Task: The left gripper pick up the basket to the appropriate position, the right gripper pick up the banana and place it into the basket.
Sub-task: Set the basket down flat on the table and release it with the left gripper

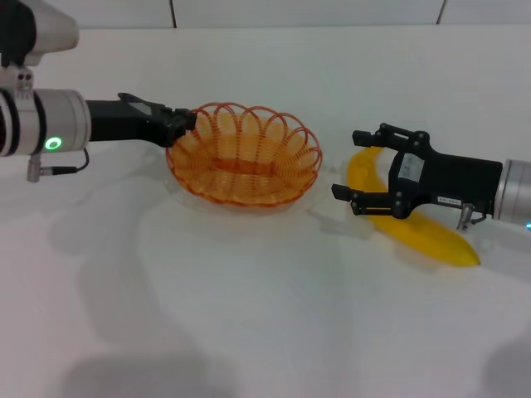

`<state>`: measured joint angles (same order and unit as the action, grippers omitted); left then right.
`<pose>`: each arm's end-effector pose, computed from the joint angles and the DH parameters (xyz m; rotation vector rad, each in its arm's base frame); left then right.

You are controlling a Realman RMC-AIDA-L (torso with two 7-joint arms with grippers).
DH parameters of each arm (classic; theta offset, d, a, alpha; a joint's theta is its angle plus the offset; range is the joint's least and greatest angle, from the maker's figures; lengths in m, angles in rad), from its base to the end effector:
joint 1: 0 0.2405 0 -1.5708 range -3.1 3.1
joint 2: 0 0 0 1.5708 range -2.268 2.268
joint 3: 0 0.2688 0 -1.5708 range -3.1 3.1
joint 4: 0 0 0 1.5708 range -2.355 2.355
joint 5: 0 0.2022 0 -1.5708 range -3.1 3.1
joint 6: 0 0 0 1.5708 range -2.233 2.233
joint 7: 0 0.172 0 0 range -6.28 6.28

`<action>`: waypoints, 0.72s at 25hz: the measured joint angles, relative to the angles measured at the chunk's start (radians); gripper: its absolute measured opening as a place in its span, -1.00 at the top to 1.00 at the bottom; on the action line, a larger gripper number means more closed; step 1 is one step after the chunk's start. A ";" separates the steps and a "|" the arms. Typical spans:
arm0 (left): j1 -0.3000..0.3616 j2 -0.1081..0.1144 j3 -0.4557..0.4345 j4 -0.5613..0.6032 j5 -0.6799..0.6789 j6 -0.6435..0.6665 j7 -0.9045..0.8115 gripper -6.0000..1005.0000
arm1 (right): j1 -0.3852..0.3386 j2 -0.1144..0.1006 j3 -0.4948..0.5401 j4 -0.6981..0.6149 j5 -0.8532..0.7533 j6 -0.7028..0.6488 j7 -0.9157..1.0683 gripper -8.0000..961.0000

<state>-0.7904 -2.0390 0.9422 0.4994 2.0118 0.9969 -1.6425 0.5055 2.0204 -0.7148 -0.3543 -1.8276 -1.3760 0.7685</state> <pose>-0.2282 0.4401 -0.0596 -2.5554 -0.7391 -0.3075 0.2959 0.3358 -0.0469 -2.5765 0.2031 0.5845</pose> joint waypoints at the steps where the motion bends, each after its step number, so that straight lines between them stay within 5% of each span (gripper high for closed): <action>1: -0.006 0.000 0.000 -0.007 0.000 -0.005 0.000 0.82 | 0.000 0.000 0.000 0.000 0.003 0.000 0.000 -0.61; 18: -0.040 -0.003 -0.002 -0.071 0.005 -0.039 -0.021 0.81 | 0.004 0.001 0.000 0.000 0.015 0.000 0.000 -0.58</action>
<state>-0.8307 -2.0417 0.9407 0.4283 2.0165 0.9582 -1.6638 0.5100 2.0217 -0.7147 -0.3543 -1.8128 -1.3760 0.7685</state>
